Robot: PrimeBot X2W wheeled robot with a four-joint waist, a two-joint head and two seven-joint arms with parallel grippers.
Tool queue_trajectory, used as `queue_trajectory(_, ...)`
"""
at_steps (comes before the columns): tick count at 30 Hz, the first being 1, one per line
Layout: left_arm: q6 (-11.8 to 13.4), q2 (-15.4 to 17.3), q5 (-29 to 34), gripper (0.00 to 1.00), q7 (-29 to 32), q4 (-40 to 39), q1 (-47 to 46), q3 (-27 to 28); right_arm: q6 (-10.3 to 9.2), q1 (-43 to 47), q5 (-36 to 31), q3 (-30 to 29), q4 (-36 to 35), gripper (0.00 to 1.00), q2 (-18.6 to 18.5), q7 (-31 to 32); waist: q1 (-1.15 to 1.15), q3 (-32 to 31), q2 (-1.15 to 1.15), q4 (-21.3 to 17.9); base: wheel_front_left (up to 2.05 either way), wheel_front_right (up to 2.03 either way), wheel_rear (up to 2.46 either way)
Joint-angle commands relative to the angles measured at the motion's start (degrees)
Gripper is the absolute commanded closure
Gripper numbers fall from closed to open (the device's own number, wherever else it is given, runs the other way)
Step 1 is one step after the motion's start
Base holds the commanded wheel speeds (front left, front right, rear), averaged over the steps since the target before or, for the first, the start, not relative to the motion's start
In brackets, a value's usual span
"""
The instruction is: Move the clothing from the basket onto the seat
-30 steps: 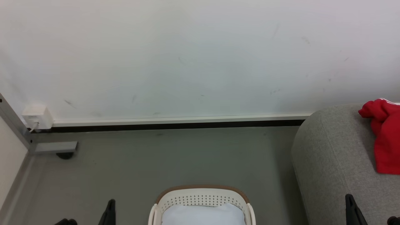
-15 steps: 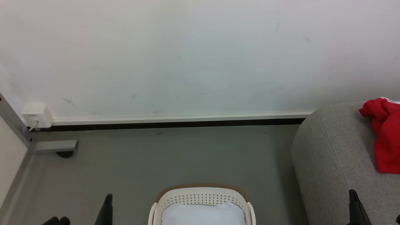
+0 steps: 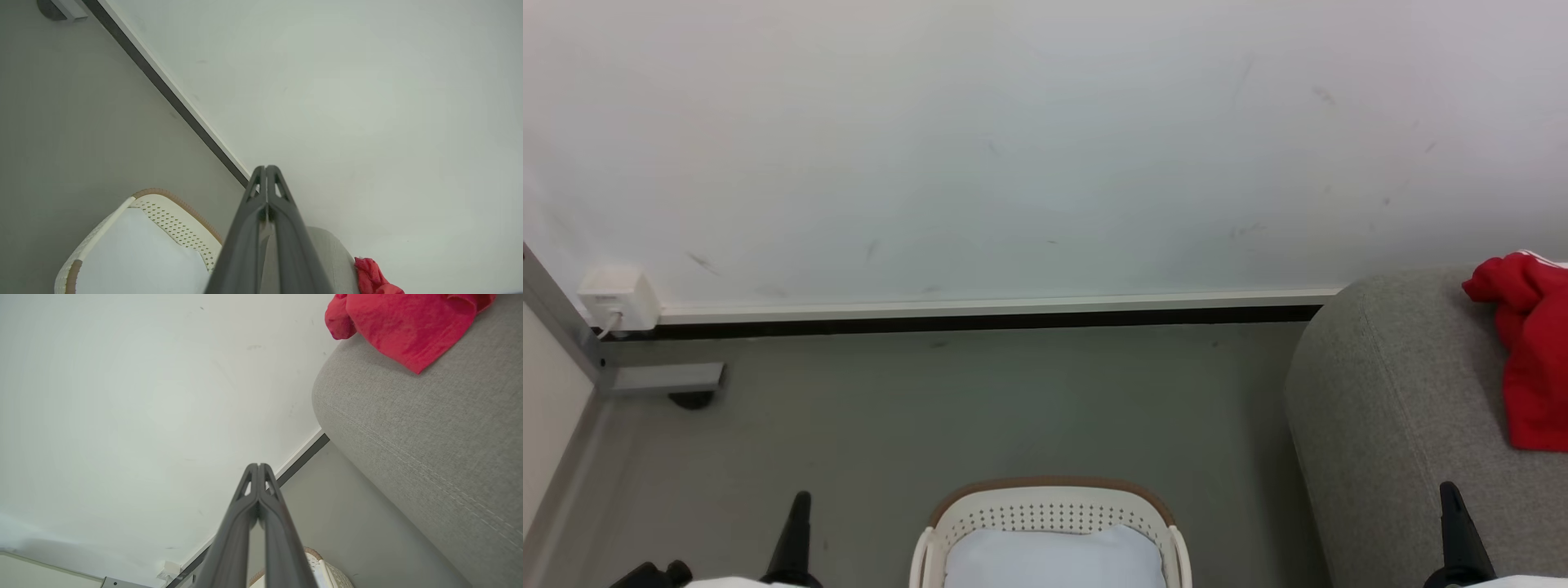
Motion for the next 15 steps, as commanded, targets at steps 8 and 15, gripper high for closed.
queue_trajectory(8, -0.53, -0.1, -5.93, 1.0, 1.46, -1.06, -1.69, 1.16, -0.06, -1.78, 6.38, -0.55, -1.14, 1.0, -0.66, 1.62, 0.0, 0.23, 0.0, 0.0, 0.0, 0.0, 0.0)
queue_trajectory(15, -0.76, -0.24, -9.74, 1.0, 2.56, -1.36, -2.06, 1.75, -0.07, -2.07, 10.74, -0.75, -1.46, 1.0, -0.7, 2.71, 0.0, 0.42, 0.0, 0.0, 0.0, 0.0, 0.0)
